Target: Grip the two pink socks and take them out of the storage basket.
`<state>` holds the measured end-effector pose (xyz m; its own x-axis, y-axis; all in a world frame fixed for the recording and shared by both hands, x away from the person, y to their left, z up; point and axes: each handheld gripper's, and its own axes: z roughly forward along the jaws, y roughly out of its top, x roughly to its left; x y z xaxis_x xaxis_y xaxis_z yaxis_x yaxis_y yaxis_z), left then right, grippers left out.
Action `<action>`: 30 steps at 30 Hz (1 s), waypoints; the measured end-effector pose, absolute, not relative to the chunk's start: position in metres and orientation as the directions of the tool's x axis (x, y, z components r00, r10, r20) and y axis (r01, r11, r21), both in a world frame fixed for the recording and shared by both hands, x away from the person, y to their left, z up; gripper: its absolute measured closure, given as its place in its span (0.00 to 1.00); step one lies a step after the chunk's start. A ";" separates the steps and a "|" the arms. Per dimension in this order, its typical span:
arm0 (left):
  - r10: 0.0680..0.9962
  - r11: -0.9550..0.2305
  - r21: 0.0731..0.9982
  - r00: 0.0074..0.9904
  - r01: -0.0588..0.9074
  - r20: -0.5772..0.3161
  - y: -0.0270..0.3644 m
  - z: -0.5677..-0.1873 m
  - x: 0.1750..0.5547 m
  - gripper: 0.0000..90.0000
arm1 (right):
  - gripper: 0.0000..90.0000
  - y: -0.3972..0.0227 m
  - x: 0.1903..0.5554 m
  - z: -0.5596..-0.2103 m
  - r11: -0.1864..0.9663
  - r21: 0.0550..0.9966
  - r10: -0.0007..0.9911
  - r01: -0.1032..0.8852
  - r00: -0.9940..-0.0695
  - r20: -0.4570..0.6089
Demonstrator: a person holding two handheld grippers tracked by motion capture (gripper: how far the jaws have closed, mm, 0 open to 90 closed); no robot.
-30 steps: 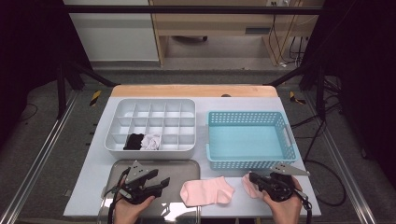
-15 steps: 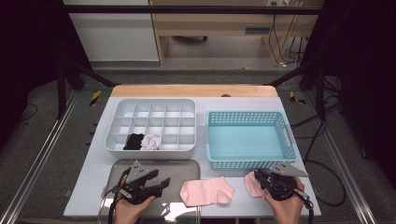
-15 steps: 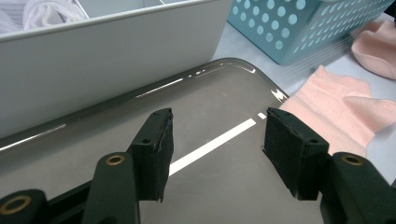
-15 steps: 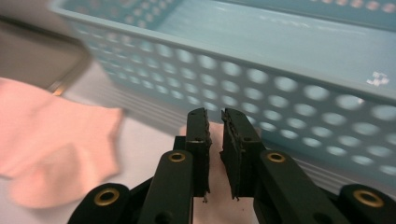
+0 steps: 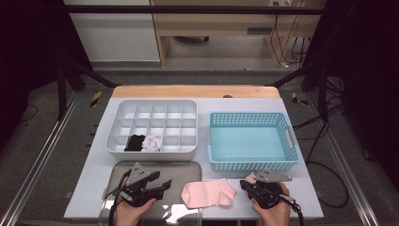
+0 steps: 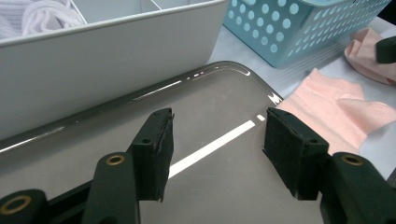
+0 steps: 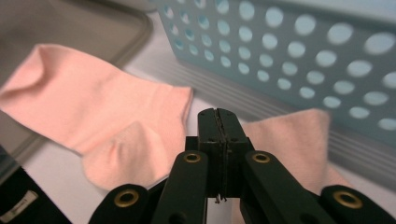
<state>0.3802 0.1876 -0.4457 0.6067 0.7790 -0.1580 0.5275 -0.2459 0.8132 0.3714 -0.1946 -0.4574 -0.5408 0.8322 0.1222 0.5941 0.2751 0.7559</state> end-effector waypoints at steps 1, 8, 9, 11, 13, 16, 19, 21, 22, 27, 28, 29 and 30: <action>0.780 -0.245 0.814 0.606 0.527 -0.158 0.188 -0.446 0.380 0.46 | 1.00 -0.194 0.372 -0.459 0.276 0.748 0.833 0.603 -0.538 0.126; 0.779 -0.245 0.814 0.607 0.527 -0.159 0.188 -0.446 0.380 0.46 | 1.00 -0.195 0.376 -0.464 0.305 0.717 0.867 0.627 -0.494 0.063; 0.779 -0.245 0.814 0.607 0.527 -0.159 0.188 -0.446 0.380 0.46 | 1.00 -0.196 0.376 -0.464 0.303 0.718 0.874 0.627 -0.483 0.053; 0.779 -0.245 0.813 0.607 0.528 -0.159 0.188 -0.446 0.380 0.46 | 1.00 -0.202 0.376 -0.462 0.298 0.720 0.892 0.626 -0.451 0.023; 0.779 -0.246 0.813 0.607 0.528 -0.158 0.188 -0.446 0.381 0.46 | 1.00 -0.210 0.376 -0.460 0.291 0.725 0.906 0.624 -0.424 0.002; 0.779 -0.249 0.812 0.608 0.529 -0.157 0.187 -0.446 0.381 0.46 | 1.00 -0.217 0.375 -0.458 0.283 0.730 0.914 0.622 -0.405 -0.009; 0.779 -0.247 0.811 0.606 0.531 -0.159 0.187 -0.447 0.381 0.46 | 1.00 -0.215 0.372 -0.453 0.270 0.754 0.897 0.599 -0.440 0.029; 0.779 -0.247 0.810 0.606 0.531 -0.160 0.187 -0.447 0.381 0.46 | 1.00 -0.210 0.371 -0.451 0.261 0.764 0.874 0.590 -0.480 0.072; 0.779 -0.246 0.811 0.606 0.530 -0.160 0.187 -0.447 0.381 0.46 | 1.00 -0.206 0.371 -0.452 0.260 0.765 0.864 0.589 -0.496 0.089; 0.778 -0.247 0.812 0.608 0.528 -0.159 0.187 -0.446 0.380 0.46 | 1.00 -0.191 0.375 -0.466 0.274 0.728 0.840 0.629 -0.525 0.138; 0.777 -0.249 0.811 0.609 0.530 -0.159 0.187 -0.447 0.381 0.46 | 1.00 -0.189 0.376 -0.468 0.282 0.721 0.841 0.633 -0.524 0.131; 0.777 -0.249 0.810 0.609 0.531 -0.160 0.187 -0.447 0.381 0.46 | 1.00 -0.187 0.378 -0.470 0.284 0.716 0.846 0.638 -0.517 0.126; 0.777 -0.248 0.810 0.608 0.531 -0.160 0.187 -0.447 0.381 0.46 | 1.00 -0.186 0.379 -0.471 0.299 0.710 0.853 0.637 -0.513 0.101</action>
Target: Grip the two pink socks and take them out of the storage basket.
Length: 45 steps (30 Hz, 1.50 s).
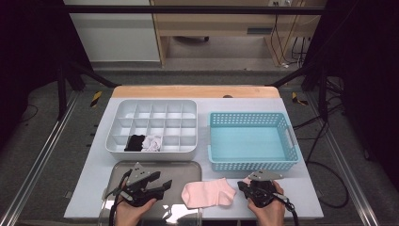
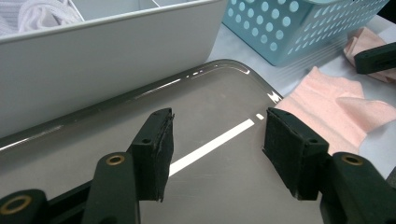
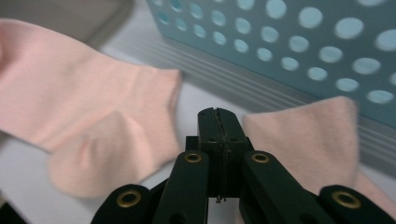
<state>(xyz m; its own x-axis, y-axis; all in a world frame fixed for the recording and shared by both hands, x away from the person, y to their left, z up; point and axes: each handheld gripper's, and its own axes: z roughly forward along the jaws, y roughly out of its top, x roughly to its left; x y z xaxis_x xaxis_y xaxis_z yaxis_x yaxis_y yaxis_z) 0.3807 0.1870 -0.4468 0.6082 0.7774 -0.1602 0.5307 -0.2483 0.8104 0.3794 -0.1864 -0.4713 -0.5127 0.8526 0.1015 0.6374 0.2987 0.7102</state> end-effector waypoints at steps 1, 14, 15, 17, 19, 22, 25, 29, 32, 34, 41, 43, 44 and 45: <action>0.777 -0.249 0.811 0.609 0.530 -0.160 0.187 -0.447 0.381 0.46 | 1.00 -0.186 0.381 -0.472 0.312 0.703 0.859 0.639 -0.506 0.079; 0.779 -0.247 0.810 0.607 0.532 -0.161 0.187 -0.447 0.381 0.46 | 1.00 -0.212 0.377 -0.465 0.294 0.707 0.924 0.643 -0.380 -0.039; 0.779 -0.245 0.811 0.606 0.531 -0.161 0.187 -0.447 0.381 0.46 | 0.99 -0.213 0.377 -0.465 0.292 0.709 0.923 0.642 -0.384 -0.033; 0.778 -0.248 0.810 0.607 0.531 -0.160 0.187 -0.447 0.381 0.46 | 0.97 -0.212 0.376 -0.465 0.296 0.718 0.914 0.630 -0.405 -0.021; 0.779 -0.246 0.811 0.606 0.531 -0.160 0.187 -0.447 0.381 0.46 | 0.92 -0.208 0.374 -0.463 0.299 0.723 0.908 0.623 -0.418 -0.015; 0.779 -0.248 0.811 0.607 0.531 -0.159 0.187 -0.447 0.380 0.46 | 0.81 -0.205 0.375 -0.467 0.317 0.713 0.904 0.625 -0.426 -0.029; 0.778 -0.248 0.811 0.608 0.530 -0.159 0.187 -0.447 0.380 0.46 | 0.77 -0.204 0.377 -0.472 0.332 0.702 0.904 0.630 -0.424 -0.047; 0.779 -0.248 0.811 0.607 0.530 -0.159 0.187 -0.447 0.380 0.46 | 0.86 -0.207 0.379 -0.473 0.363 0.694 0.902 0.622 -0.420 -0.095; 0.779 -0.248 0.811 0.606 0.531 -0.159 0.187 -0.447 0.380 0.46 | 0.97 -0.210 0.379 -0.471 0.340 0.698 0.908 0.630 -0.412 -0.070; 0.779 -0.250 0.810 0.607 0.531 -0.158 0.187 -0.447 0.381 0.46 | 0.98 -0.213 0.378 -0.468 0.312 0.706 0.915 0.636 -0.401 -0.044; 0.778 -0.249 0.810 0.608 0.531 -0.159 0.187 -0.447 0.381 0.46 | 0.98 -0.235 0.371 -0.450 0.151 0.788 0.920 0.597 -0.377 0.110; 0.779 -0.245 0.810 0.606 0.532 -0.162 0.187 -0.447 0.381 0.46 | 0.98 -0.239 0.370 -0.447 0.106 0.798 0.910 0.593 -0.382 0.163; 0.779 -0.244 0.810 0.605 0.533 -0.163 0.187 -0.447 0.381 0.46 | 0.98 -0.239 0.369 -0.446 0.090 0.801 0.902 0.592 -0.390 0.187; 0.779 -0.247 0.809 0.606 0.534 -0.162 0.187 -0.448 0.381 0.46 | 0.98 -0.238 0.368 -0.445 0.086 0.803 0.897 0.589 -0.396 0.195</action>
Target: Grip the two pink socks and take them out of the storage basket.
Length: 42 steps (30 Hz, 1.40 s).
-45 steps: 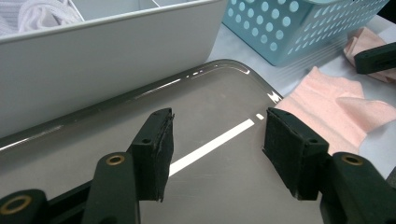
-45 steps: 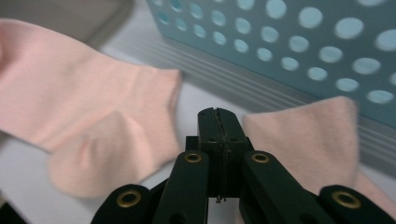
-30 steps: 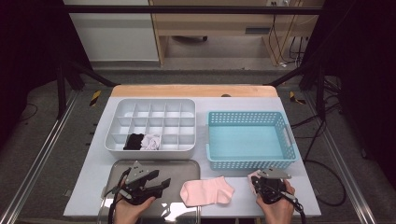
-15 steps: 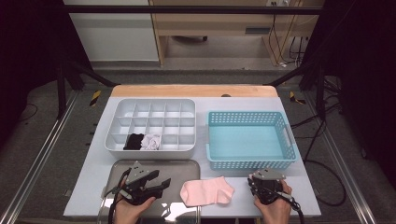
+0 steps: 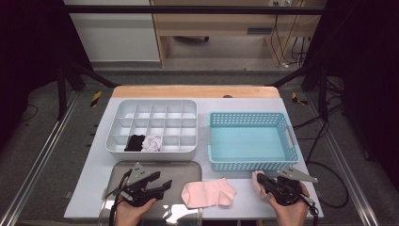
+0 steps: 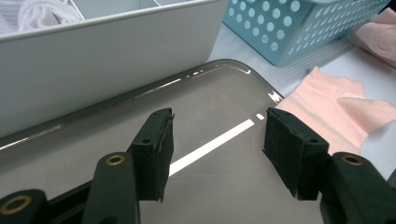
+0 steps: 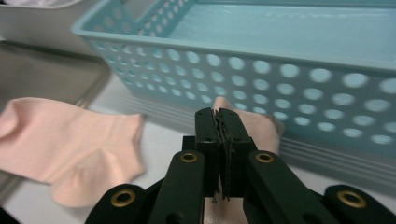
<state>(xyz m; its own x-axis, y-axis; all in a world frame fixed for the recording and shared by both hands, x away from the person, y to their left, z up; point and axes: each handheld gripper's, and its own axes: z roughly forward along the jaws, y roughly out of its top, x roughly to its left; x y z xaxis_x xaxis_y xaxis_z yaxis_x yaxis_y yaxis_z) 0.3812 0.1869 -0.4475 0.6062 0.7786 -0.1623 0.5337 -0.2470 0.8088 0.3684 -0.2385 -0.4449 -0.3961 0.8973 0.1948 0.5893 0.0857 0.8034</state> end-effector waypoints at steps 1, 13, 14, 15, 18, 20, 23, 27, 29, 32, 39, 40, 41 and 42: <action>0.778 -0.248 0.808 0.607 0.534 -0.162 0.187 -0.448 0.381 0.46 | 0.98 -0.236 0.369 -0.445 0.087 0.804 0.889 0.588 -0.410 0.203; 0.776 -0.251 0.806 0.610 0.535 -0.163 0.186 -0.448 0.381 0.46 | 0.88 -0.223 0.387 -0.467 0.155 0.757 0.893 0.634 -0.418 0.167; 0.775 -0.252 0.806 0.610 0.535 -0.163 0.186 -0.449 0.381 0.46 | 0.87 -0.223 0.385 -0.465 0.158 0.771 0.895 0.617 -0.420 0.152; 0.775 -0.254 0.806 0.611 0.535 -0.161 0.186 -0.448 0.381 0.46 | 0.86 -0.223 0.382 -0.461 0.162 0.784 0.895 0.599 -0.424 0.140; 0.775 -0.254 0.807 0.612 0.533 -0.161 0.185 -0.448 0.381 0.46 | 0.84 -0.219 0.376 -0.452 0.168 0.813 0.888 0.558 -0.444 0.122; 0.775 -0.253 0.807 0.611 0.533 -0.161 0.185 -0.448 0.381 0.46 | 0.85 -0.213 0.373 -0.449 0.166 0.822 0.874 0.544 -0.468 0.133; 0.776 -0.250 0.809 0.609 0.533 -0.162 0.186 -0.448 0.381 0.46 | 0.84 -0.203 0.372 -0.449 0.191 0.819 0.847 0.541 -0.513 0.142; 0.775 -0.248 0.811 0.611 0.531 -0.163 0.186 -0.447 0.380 0.46 | 0.75 -0.196 0.377 -0.462 0.241 0.780 0.853 0.577 -0.510 0.113; 0.775 -0.248 0.811 0.611 0.530 -0.163 0.186 -0.447 0.380 0.46 | 0.76 -0.195 0.379 -0.468 0.260 0.758 0.858 0.598 -0.504 0.103; 0.774 -0.249 0.811 0.612 0.530 -0.163 0.185 -0.447 0.380 0.46 | 0.90 -0.194 0.380 -0.471 0.273 0.742 0.857 0.612 -0.506 0.101; 0.771 -0.238 0.815 0.614 0.528 -0.172 0.186 -0.444 0.379 0.46 | 0.96 -0.190 0.372 -0.447 0.235 0.796 0.824 0.557 -0.549 0.141; 0.769 -0.240 0.815 0.616 0.527 -0.172 0.186 -0.443 0.379 0.46 | 0.96 -0.186 0.371 -0.443 0.235 0.803 0.813 0.547 -0.564 0.147; 0.771 -0.238 0.816 0.614 0.527 -0.171 0.186 -0.443 0.378 0.46 | 0.96 -0.180 0.371 -0.439 0.239 0.810 0.799 0.536 -0.583 0.150; 0.766 -0.237 0.817 0.618 0.525 -0.175 0.186 -0.442 0.378 0.46 | 0.96 -0.175 0.371 -0.438 0.241 0.813 0.789 0.529 -0.595 0.153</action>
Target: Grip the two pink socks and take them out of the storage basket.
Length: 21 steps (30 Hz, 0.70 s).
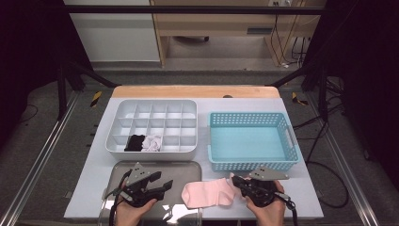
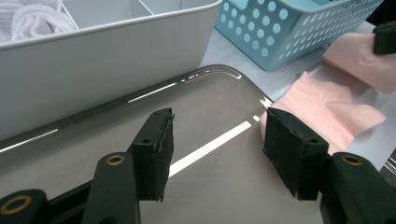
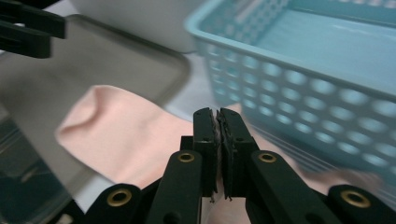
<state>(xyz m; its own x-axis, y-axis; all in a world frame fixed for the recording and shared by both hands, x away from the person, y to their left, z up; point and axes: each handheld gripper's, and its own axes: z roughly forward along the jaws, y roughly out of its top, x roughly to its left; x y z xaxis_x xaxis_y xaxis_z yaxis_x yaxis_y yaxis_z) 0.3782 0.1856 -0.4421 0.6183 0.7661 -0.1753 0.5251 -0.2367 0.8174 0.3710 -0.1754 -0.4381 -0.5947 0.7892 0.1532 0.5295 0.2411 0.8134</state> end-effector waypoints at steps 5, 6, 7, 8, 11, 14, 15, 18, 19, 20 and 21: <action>0.762 -0.232 0.827 0.624 0.512 -0.172 0.185 -0.437 0.376 0.46 | 0.95 -0.146 0.380 -0.453 0.287 0.779 0.737 0.557 -0.648 0.191; 0.762 -0.230 0.829 0.625 0.509 -0.172 0.184 -0.436 0.375 0.46 | 0.94 -0.143 0.381 -0.457 0.301 0.768 0.734 0.565 -0.652 0.192; 0.762 -0.230 0.830 0.625 0.508 -0.172 0.184 -0.436 0.375 0.46 | 0.91 -0.140 0.383 -0.461 0.300 0.760 0.737 0.577 -0.646 0.199; 0.762 -0.231 0.832 0.625 0.504 -0.167 0.182 -0.435 0.374 0.46 | 0.89 -0.140 0.383 -0.463 0.301 0.756 0.737 0.581 -0.645 0.202; 0.755 -0.235 0.837 0.635 0.494 -0.163 0.176 -0.431 0.373 0.46 | 0.84 -0.147 0.382 -0.460 0.279 0.773 0.737 0.570 -0.643 0.209; 0.746 -0.245 0.846 0.650 0.473 -0.146 0.168 -0.424 0.372 0.46 | 0.81 -0.161 0.380 -0.451 0.245 0.807 0.752 0.538 -0.631 0.192; 0.743 -0.248 0.849 0.654 0.467 -0.143 0.165 -0.421 0.373 0.46 | 0.80 -0.168 0.379 -0.448 0.229 0.816 0.762 0.530 -0.619 0.189; 0.729 -0.258 0.852 0.670 0.457 -0.138 0.152 -0.413 0.374 0.46 | 0.79 -0.189 0.378 -0.445 0.204 0.829 0.796 0.521 -0.581 0.169; 0.725 -0.260 0.853 0.675 0.453 -0.137 0.149 -0.412 0.375 0.46 | 0.78 -0.197 0.378 -0.445 0.193 0.832 0.808 0.521 -0.565 0.167; 0.719 -0.267 0.852 0.682 0.451 -0.136 0.143 -0.410 0.375 0.46 | 0.77 -0.202 0.378 -0.445 0.189 0.834 0.815 0.518 -0.557 0.161; 0.714 -0.273 0.851 0.687 0.449 -0.133 0.137 -0.409 0.376 0.46 | 0.75 -0.208 0.378 -0.446 0.184 0.834 0.825 0.520 -0.543 0.156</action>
